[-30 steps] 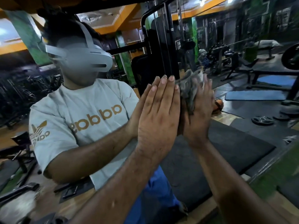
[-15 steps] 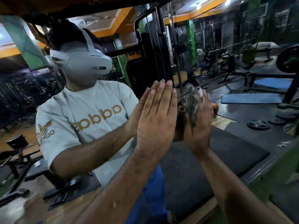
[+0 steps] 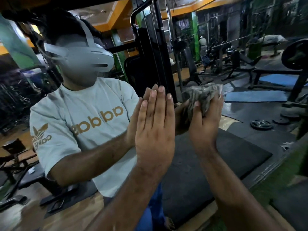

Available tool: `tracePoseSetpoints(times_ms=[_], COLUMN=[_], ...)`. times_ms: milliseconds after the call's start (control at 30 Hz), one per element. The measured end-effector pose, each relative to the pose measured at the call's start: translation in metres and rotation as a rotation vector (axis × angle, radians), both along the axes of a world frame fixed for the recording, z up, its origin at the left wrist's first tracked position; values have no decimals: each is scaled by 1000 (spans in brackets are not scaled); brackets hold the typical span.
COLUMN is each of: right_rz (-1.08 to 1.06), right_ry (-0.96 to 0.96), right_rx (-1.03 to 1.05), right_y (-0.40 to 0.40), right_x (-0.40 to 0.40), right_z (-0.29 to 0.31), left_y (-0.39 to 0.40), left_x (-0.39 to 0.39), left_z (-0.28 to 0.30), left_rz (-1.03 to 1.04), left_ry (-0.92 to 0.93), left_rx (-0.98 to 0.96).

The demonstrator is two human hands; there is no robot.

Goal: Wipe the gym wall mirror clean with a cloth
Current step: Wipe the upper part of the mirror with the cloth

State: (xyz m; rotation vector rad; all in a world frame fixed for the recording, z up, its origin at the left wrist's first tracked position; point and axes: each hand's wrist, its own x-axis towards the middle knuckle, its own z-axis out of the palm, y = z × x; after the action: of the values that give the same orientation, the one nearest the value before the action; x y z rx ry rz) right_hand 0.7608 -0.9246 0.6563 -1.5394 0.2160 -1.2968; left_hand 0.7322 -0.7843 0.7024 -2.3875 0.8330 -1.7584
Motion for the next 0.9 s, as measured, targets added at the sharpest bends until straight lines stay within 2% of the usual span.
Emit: tracePoseSetpoints(times_ms=[100,200,267,333,400,467,567,633,667,733,800,867,900], right_rz=[30,-10,-73,-31,37,67,31,-47,-87,-108,-53,33,79], right_ry=[-44,-82,-69,-97,-124,-110,-102,-89,-75,-66,-58,-80,-109], right_rx=[-205,-344,-268,-6,221,174,-169,-308,-288,-107,73,118,67], right_y=[2,-7,-18,-36,-50,-46,-40,-53,-61,-74,-89,-109,-119], right_x=[0,-2,3,16,29,29,17,16,19,26,33,36,37], right_z=[20,-1,-26,-33,-16,5,7,-14,-27,-41,-32,-8,1], left_y=[-10,-16,-21,-28,-37,-46,-58,-66,-70,-80,-97,-119,-131], left_x=[4,10,13,14,16,18,22,24,25,26,29,32,34], left_z=[6,6,3,3,4,6,11,12,12,10,9,13,15], left_rz=[-17,-11,-18,-43,-66,-72,-55,-65,-76,-76,-66,-77,-77], left_ry=[9,74,74,51,36,53,76,59,52,46,32,16,12], left_rx=[74,87,50,16,29,69,78,70,70,80,94,97,98])
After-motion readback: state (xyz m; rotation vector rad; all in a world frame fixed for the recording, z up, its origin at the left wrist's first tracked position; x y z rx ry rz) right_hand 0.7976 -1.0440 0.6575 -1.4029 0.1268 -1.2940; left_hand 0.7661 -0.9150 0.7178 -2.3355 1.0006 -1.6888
